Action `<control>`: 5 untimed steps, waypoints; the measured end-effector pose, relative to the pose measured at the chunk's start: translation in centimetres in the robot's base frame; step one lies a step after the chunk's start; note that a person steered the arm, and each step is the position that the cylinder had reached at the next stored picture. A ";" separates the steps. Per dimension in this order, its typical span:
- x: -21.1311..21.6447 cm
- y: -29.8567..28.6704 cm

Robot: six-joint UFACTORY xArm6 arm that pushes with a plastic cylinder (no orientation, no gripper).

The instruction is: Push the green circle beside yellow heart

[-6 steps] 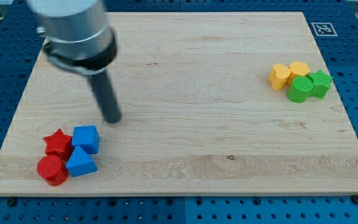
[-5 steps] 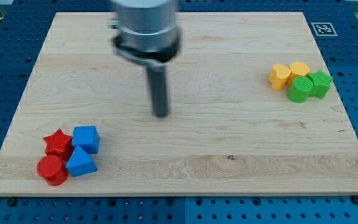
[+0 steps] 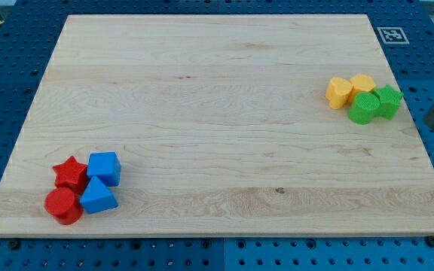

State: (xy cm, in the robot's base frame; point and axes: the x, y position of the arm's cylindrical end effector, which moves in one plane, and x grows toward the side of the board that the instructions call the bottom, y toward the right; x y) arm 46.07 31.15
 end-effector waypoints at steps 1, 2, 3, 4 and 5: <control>-0.9 -5.2; -1.8 -12.1; -1.8 -14.4; -1.8 -9.1; -1.9 -7.1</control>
State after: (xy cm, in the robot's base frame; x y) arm 44.16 24.07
